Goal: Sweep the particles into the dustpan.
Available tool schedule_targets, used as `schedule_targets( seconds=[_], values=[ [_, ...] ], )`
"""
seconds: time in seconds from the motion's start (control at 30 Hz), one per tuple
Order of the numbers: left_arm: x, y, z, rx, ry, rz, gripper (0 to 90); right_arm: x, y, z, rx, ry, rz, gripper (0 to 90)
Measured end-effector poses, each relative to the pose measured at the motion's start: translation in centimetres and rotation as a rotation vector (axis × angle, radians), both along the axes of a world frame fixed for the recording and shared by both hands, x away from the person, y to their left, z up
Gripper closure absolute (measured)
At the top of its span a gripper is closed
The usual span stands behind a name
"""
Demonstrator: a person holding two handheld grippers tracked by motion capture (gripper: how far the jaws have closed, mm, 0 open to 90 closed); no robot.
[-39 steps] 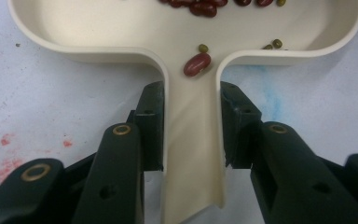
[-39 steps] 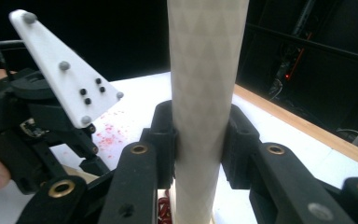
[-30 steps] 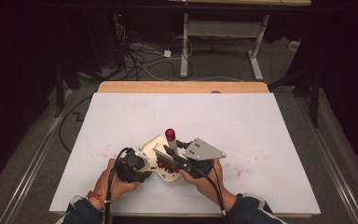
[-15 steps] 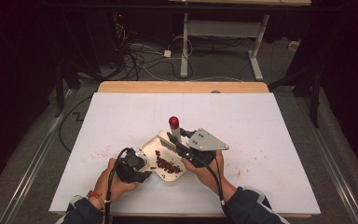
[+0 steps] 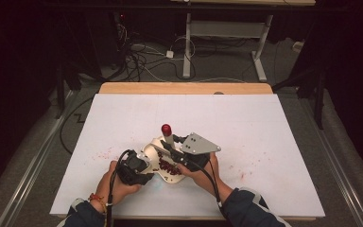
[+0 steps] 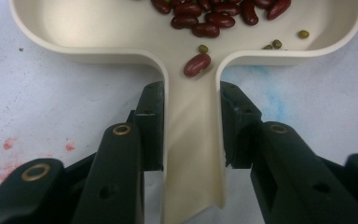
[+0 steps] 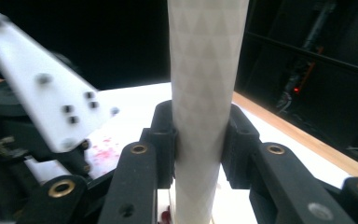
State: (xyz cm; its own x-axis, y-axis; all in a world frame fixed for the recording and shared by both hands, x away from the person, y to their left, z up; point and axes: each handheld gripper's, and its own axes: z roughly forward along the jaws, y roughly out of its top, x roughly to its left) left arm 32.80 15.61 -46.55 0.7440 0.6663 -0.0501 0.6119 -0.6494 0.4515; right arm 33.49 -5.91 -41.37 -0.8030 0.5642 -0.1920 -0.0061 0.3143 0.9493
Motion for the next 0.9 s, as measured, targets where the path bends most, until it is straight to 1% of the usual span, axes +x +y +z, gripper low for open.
schedule_targets(
  seconds=[0.13, 0.27, 0.33, 0.47, 0.57, 0.63, 0.77, 0.8, 0.83, 0.9],
  values=[
    [0.0, 0.0, 0.0, -0.005, 0.0, 0.004, 63.5, -0.7, -0.1, 0.3, 0.004, 0.024, 0.034, 70.1],
    [0.1, 0.1, 0.0, 0.0, 0.0, -0.004, 63.5, -1.1, -0.3, 0.4, 0.005, 0.034, 0.038, 70.1],
    [0.1, 0.1, 0.0, -0.003, -0.003, 0.001, 63.4, -1.1, -0.4, 0.5, 0.011, 0.032, 0.04, 70.1],
    [0.1, 0.1, 0.0, -0.002, -0.008, -0.002, 63.5, -1.0, -0.9, 1.0, 0.029, 0.033, 0.032, 70.1],
    [0.1, 0.1, 0.0, -0.001, -0.014, 0.0, 63.5, -0.9, -1.5, 1.7, 0.045, 0.028, 0.018, 70.1],
    [0.0, 0.1, 0.1, 0.002, -0.018, 0.0, 63.5, -0.9, -2.1, 2.0, 0.055, 0.025, 0.009, 70.1],
    [0.0, 0.2, 0.0, -0.002, -0.022, 0.01, 63.5, -0.9, -3.5, 2.8, 0.058, 0.021, -0.01, 70.1],
    [0.0, 0.2, 0.0, -0.001, -0.022, 0.01, 63.5, -0.9, -3.9, 2.9, 0.061, 0.027, -0.015, 70.1],
    [0.0, 0.2, -0.1, -0.001, -0.022, 0.011, 63.5, -0.8, -4.3, 3.1, 0.06, 0.02, -0.02, 70.1],
    [0.1, 0.2, -0.2, 0.001, -0.021, 0.01, 63.5, -0.8, -5.1, 3.4, 0.064, 0.03, -0.037, 70.1]
  ],
)
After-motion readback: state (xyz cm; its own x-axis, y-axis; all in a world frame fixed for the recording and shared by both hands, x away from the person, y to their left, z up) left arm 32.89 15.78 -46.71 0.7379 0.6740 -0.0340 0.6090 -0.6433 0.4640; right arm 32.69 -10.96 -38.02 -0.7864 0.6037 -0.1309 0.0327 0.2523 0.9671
